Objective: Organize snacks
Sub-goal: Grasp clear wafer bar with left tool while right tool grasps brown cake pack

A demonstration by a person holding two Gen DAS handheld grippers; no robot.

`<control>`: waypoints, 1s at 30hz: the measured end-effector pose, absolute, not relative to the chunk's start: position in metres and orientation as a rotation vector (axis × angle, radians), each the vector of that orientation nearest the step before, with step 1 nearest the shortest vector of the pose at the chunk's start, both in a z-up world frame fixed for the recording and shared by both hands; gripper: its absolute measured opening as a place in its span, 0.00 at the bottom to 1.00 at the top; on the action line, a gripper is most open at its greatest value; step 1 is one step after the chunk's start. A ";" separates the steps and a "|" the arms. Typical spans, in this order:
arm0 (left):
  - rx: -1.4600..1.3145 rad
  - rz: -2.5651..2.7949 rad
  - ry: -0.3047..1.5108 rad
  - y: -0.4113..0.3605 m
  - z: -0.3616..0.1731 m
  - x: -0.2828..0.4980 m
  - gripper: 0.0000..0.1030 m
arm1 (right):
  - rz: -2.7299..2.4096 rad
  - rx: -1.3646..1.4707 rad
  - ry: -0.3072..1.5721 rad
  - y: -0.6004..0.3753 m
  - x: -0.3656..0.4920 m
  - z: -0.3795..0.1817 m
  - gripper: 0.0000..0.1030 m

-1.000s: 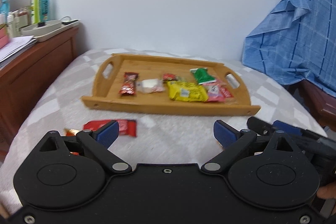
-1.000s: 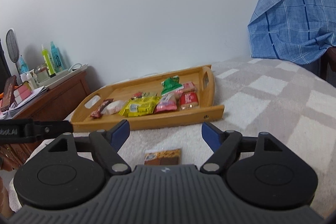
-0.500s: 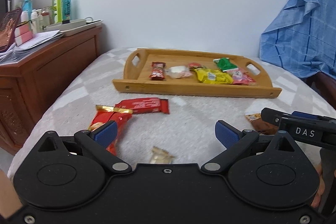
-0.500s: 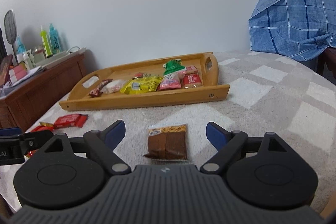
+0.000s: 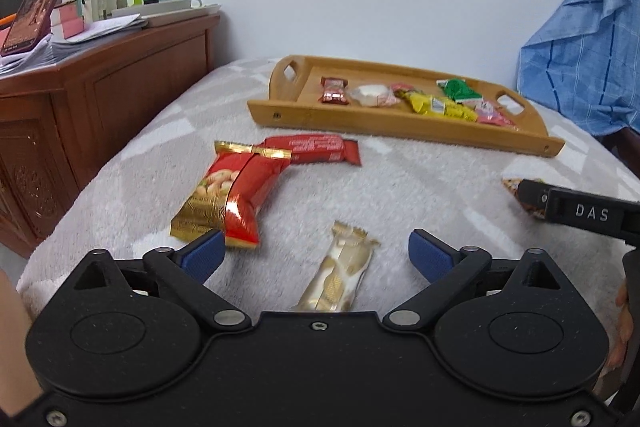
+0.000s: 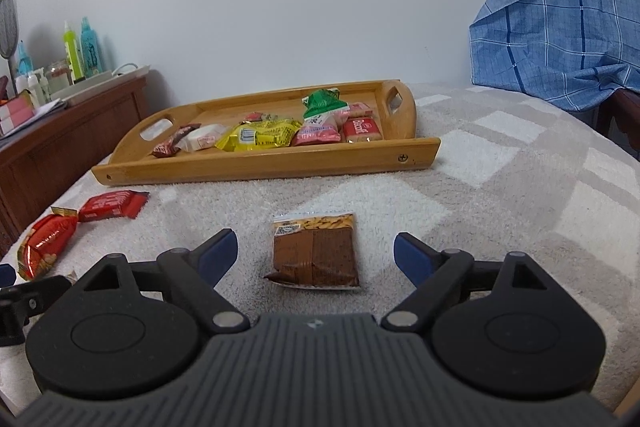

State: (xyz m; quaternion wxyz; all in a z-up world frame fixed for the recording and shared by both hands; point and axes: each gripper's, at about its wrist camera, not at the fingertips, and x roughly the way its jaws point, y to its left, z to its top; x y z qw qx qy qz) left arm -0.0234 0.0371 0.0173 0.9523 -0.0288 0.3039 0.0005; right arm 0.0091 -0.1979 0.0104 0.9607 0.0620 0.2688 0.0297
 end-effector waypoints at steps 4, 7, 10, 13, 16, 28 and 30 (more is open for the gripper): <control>-0.060 -0.027 0.654 0.036 0.013 -0.024 0.69 | 0.056 0.122 0.556 -0.196 0.012 0.008 0.90; -0.067 -0.049 0.686 0.035 0.009 -0.024 0.58 | 0.060 0.118 0.563 -0.195 0.014 0.006 0.90; -0.047 -0.039 0.680 0.032 0.008 -0.026 0.54 | 0.062 0.102 0.563 -0.193 0.015 0.005 0.90; -0.051 -0.046 0.682 0.031 0.009 -0.026 0.51 | 0.059 0.090 0.560 -0.190 0.015 0.004 0.87; -0.023 -0.062 0.683 0.026 0.009 -0.025 0.49 | 0.052 0.091 0.555 -0.190 0.016 0.004 0.80; 0.014 -0.086 0.683 0.014 0.012 -0.025 0.21 | 0.045 0.088 0.548 -0.190 0.015 0.005 0.47; 0.018 -0.089 0.684 0.012 0.012 -0.025 0.21 | 0.049 0.098 0.543 -0.191 0.014 0.006 0.47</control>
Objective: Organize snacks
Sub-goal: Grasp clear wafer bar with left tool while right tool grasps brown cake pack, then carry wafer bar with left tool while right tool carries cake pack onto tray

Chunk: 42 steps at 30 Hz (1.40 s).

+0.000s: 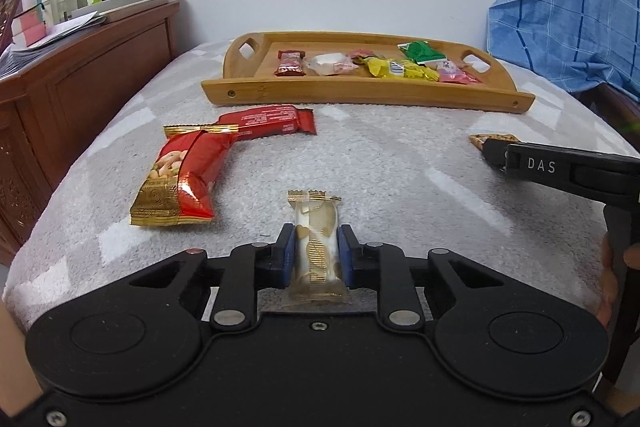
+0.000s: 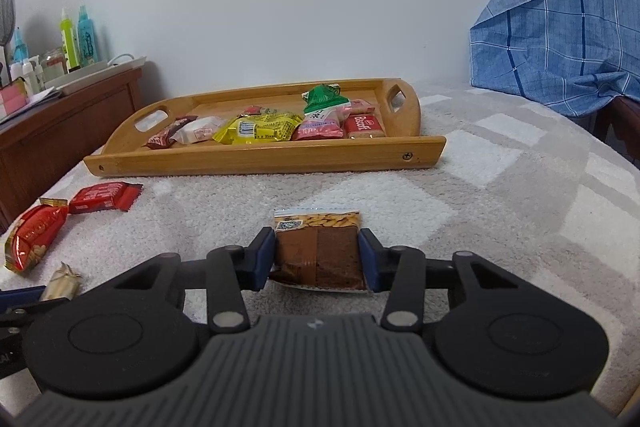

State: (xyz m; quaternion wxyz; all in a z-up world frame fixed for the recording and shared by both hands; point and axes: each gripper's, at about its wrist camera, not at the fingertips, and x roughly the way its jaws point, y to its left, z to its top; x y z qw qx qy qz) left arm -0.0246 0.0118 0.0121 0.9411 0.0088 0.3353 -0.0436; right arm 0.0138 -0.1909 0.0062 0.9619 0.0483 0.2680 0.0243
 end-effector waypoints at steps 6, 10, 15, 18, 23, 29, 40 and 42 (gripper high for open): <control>0.023 -0.102 0.673 0.008 0.017 -0.025 0.21 | 0.066 0.117 0.523 -0.192 0.009 0.008 0.47; 0.029 -0.106 0.659 0.006 0.022 -0.026 0.21 | 0.076 0.121 0.511 -0.191 0.008 0.010 0.47; 0.024 -0.110 0.647 0.005 0.027 -0.024 0.21 | 0.097 0.114 0.506 -0.189 0.007 0.012 0.47; 0.018 -0.117 0.648 0.004 0.028 -0.024 0.21 | 0.104 0.096 0.496 -0.186 0.005 0.013 0.47; 0.020 -0.128 0.642 -0.001 0.031 -0.025 0.21 | 0.113 0.101 0.486 -0.186 0.003 0.014 0.47; 0.001 -0.128 0.638 -0.001 0.039 -0.022 0.21 | 0.116 0.126 0.478 -0.190 0.002 0.016 0.47; -0.023 -0.128 0.610 0.000 0.052 -0.015 0.21 | 0.131 0.157 0.461 -0.194 -0.001 0.023 0.47; -0.024 -0.128 0.603 -0.001 0.057 -0.013 0.21 | 0.139 0.162 0.453 -0.194 -0.001 0.026 0.47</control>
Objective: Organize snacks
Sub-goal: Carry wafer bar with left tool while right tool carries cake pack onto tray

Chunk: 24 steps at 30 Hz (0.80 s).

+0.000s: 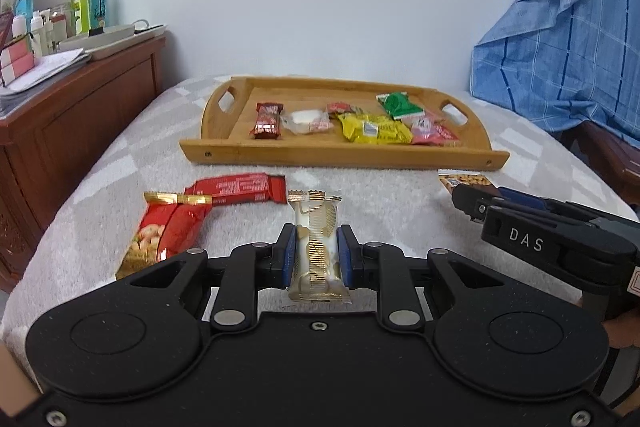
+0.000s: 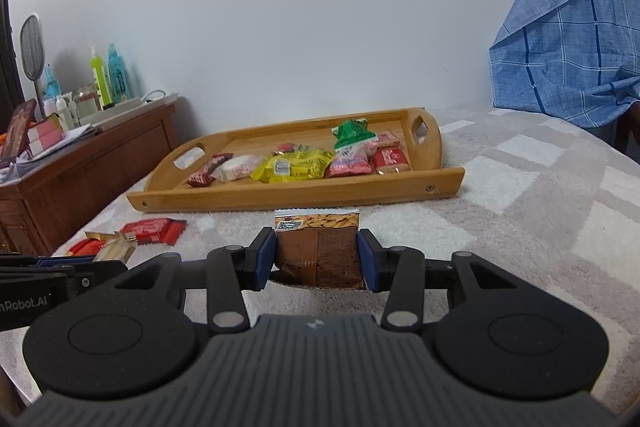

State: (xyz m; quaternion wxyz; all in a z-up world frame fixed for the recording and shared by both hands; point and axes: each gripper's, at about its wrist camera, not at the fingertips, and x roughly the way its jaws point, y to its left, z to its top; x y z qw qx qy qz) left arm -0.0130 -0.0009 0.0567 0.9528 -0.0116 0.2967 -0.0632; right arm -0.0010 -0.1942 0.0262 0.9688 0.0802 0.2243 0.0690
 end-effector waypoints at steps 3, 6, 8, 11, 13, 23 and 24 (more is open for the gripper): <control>-0.036 -0.128 0.601 0.000 0.063 -0.010 0.20 | 0.147 0.173 0.443 -0.195 0.000 0.031 0.47; -0.043 -0.123 0.595 0.001 0.069 -0.007 0.20 | 0.151 0.191 0.440 -0.196 0.001 0.036 0.47; -0.043 -0.118 0.587 0.002 0.074 -0.006 0.20 | 0.151 0.189 0.434 -0.196 0.001 0.041 0.47; -0.036 -0.111 0.569 0.003 0.084 -0.003 0.20 | 0.151 0.183 0.423 -0.195 0.001 0.051 0.47; -0.033 -0.110 0.564 0.004 0.093 -0.001 0.20 | 0.152 0.190 0.420 -0.196 0.002 0.058 0.47; -0.071 -0.138 0.561 0.011 0.143 0.026 0.20 | 0.173 0.237 0.388 -0.197 0.020 0.102 0.47; -0.077 -0.142 0.561 0.012 0.148 0.029 0.20 | 0.176 0.239 0.383 -0.197 0.023 0.107 0.47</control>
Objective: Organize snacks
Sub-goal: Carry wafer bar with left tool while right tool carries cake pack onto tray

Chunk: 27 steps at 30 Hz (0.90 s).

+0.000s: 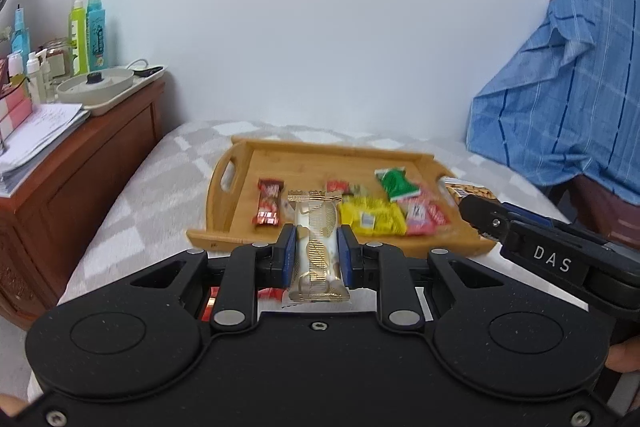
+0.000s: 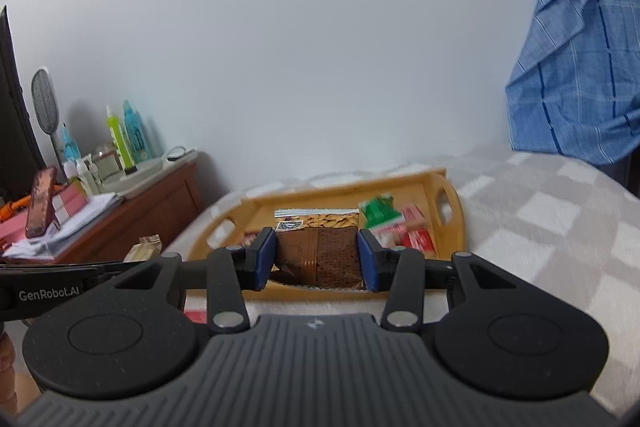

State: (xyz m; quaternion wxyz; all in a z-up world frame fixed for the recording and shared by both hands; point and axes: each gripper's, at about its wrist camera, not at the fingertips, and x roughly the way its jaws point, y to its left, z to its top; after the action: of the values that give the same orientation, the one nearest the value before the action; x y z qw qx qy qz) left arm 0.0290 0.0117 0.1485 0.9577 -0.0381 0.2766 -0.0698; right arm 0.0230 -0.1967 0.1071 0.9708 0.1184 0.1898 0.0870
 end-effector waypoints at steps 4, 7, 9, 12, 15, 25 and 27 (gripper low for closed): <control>-0.094 -0.168 0.567 0.014 0.171 0.043 0.20 | 0.184 0.264 0.375 -0.198 0.037 0.126 0.47; -0.097 -0.177 0.562 0.015 0.187 0.055 0.20 | 0.193 0.284 0.368 -0.199 0.049 0.137 0.47; -0.096 -0.190 0.564 0.016 0.195 0.066 0.20 | 0.195 0.295 0.360 -0.198 0.057 0.143 0.47; -0.111 -0.206 0.565 0.017 0.204 0.084 0.20 | 0.198 0.306 0.349 -0.196 0.070 0.148 0.47; -0.105 -0.204 0.547 0.015 0.206 0.106 0.20 | 0.199 0.304 0.345 -0.194 0.087 0.147 0.47; -0.120 -0.178 0.601 0.011 0.162 0.194 0.20 | 0.179 0.318 0.422 -0.190 0.158 0.111 0.47; -0.128 -0.181 0.617 0.014 0.149 0.210 0.20 | 0.181 0.338 0.444 -0.188 0.175 0.103 0.47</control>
State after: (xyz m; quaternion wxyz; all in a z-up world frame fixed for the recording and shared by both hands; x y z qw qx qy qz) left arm 0.2101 0.0136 0.1488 0.9468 -0.0630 0.3029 -0.0887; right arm 0.1750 -0.1885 0.1030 0.9573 0.1666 0.2189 0.0892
